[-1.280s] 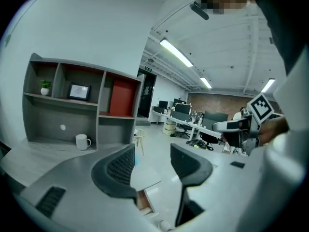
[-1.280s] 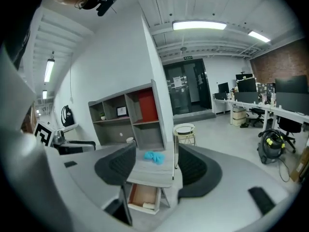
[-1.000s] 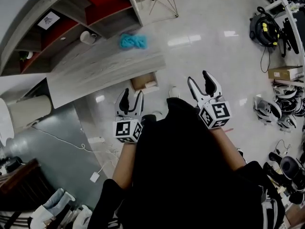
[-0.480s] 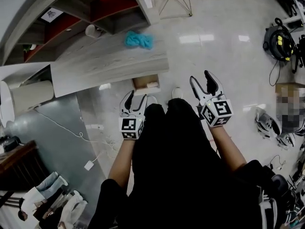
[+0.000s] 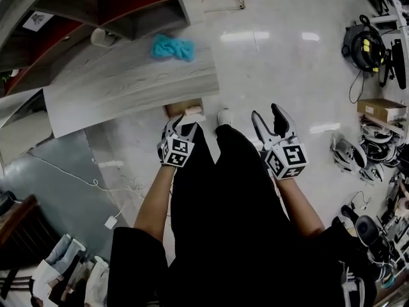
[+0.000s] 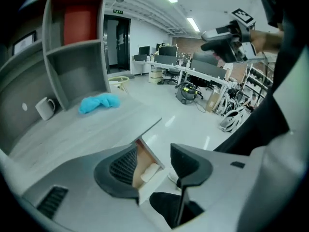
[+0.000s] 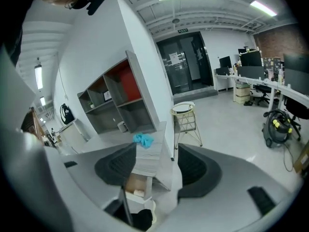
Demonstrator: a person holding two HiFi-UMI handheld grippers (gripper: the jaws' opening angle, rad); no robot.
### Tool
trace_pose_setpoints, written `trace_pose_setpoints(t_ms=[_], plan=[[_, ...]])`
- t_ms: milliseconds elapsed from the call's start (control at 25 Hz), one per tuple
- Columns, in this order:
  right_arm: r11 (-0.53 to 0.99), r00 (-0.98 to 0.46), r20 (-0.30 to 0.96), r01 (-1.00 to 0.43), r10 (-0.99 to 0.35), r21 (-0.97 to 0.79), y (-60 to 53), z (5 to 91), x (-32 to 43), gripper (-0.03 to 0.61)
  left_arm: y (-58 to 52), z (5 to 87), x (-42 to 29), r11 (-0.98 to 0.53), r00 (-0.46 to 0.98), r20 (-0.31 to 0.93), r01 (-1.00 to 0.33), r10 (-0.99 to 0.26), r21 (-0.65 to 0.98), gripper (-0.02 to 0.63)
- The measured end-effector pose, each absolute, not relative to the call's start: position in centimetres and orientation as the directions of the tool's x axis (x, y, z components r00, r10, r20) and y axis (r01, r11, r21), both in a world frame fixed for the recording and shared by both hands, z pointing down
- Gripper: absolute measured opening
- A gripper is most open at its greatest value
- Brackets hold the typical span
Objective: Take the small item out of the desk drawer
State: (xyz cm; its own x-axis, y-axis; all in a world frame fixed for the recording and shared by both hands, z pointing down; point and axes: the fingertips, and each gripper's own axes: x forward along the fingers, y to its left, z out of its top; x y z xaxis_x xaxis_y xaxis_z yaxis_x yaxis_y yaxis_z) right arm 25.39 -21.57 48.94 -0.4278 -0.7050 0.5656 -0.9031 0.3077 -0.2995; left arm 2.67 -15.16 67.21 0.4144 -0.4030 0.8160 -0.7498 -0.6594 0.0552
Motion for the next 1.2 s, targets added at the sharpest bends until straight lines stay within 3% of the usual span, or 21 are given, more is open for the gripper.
trace_pose_setpoints(t_ms=[560,920,1200], plan=[[0.269,-0.42,0.642,-0.907,-0.641,-0.325,-21.5,56.2,21.1,0.253,-15.2,81.7,2.4,-0.731,0.401,0.908,-0.655,-0.121,0.192,0.21],[0.202,-0.391,0.711,-0.919,-0.584,-0.34,-18.2,60.8,22.0,0.253,-15.5,87.9,2.8,-0.755,0.372,0.927,-0.619,-0.041,0.215,0.21],[0.161,-0.365,0.732,-0.928,-0.576,-0.336,-17.8,63.0,23.3,0.253,-15.1,91.2,3.3,-0.835,0.329,0.944,-0.512,0.025,0.201,0.21]])
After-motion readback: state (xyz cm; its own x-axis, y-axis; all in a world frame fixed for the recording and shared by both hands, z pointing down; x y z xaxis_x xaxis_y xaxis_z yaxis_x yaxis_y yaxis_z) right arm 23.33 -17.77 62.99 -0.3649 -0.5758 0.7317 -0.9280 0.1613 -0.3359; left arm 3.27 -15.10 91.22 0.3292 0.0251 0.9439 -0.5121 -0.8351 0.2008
